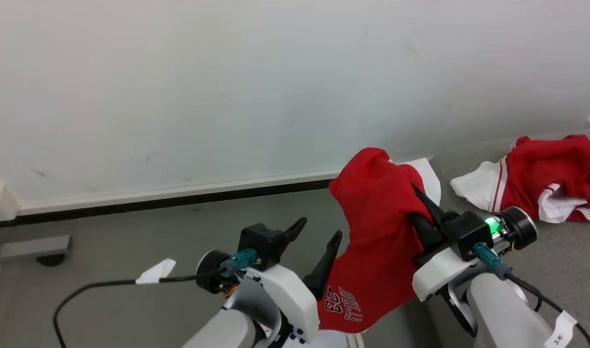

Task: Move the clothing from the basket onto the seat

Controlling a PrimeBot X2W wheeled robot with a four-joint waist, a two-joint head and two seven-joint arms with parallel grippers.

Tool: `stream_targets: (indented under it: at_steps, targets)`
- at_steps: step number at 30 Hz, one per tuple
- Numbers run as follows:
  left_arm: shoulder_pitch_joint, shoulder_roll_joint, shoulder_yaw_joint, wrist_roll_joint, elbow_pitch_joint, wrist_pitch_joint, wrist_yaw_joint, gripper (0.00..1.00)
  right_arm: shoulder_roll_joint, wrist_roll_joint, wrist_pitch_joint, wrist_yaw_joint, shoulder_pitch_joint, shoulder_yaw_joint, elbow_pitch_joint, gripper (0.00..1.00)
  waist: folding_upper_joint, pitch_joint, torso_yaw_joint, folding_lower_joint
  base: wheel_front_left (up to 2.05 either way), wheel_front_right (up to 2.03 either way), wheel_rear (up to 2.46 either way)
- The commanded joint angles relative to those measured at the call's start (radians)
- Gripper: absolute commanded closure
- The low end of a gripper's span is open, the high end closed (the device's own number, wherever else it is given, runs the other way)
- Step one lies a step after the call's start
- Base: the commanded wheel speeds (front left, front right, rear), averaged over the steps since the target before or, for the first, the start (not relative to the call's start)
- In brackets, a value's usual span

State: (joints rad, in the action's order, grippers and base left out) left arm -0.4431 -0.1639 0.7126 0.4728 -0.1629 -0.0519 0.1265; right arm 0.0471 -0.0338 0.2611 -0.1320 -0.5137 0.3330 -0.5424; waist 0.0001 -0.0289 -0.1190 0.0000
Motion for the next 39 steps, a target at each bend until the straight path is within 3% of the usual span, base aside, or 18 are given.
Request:
stream_targets:
  at_steps: [1, 15, 20, 28, 33, 39]
  targets:
    - [-0.005, -0.005, -0.003, 0.016, 0.004, -0.001, 0.003, 0.00, 0.003, 0.012, 0.003, 0.003, -0.009, -0.014, 0.010, 1.00, -0.0001, 0.017, -0.037, 0.0000, 0.00, 0.00, 0.00]
    - [-0.021, -0.009, 0.013, 0.002, 0.042, 0.011, 0.003, 0.00, 0.030, 0.050, 0.003, 0.003, 0.013, -0.114, 0.102, 1.00, -0.0001, 0.091, -0.328, 0.0000, 0.00, 0.00, 0.00]
    - [-0.033, -0.005, 0.027, -0.006, 0.055, 0.007, -0.008, 0.00, 0.039, 0.050, 0.003, 0.003, 0.034, -0.148, 0.142, 1.00, -0.0001, 0.116, -0.382, 0.0000, 0.00, 0.00, 0.00]
    - [-0.074, -0.019, 0.053, -0.030, 0.085, -0.020, -0.021, 0.00, 0.041, 0.037, 0.003, 0.003, 0.026, -0.236, 0.200, 1.00, -0.0001, 0.192, -0.375, 0.0000, 0.00, 0.00, 0.00]
    - [-0.147, -0.044, 0.068, -0.067, 0.125, -0.068, -0.042, 0.00, 0.027, 0.024, 0.003, 0.003, -0.055, -0.356, 0.247, 1.00, -0.0001, 0.326, -0.335, 0.0000, 0.00, 0.00, 0.00]
    - [-0.246, -0.076, 0.078, -0.097, 0.171, -0.114, -0.081, 0.00, 0.039, 0.041, 0.003, 0.003, -0.247, -0.510, 0.217, 1.00, -0.0001, 0.500, -0.277, 0.0000, 0.00, 0.00, 0.00]
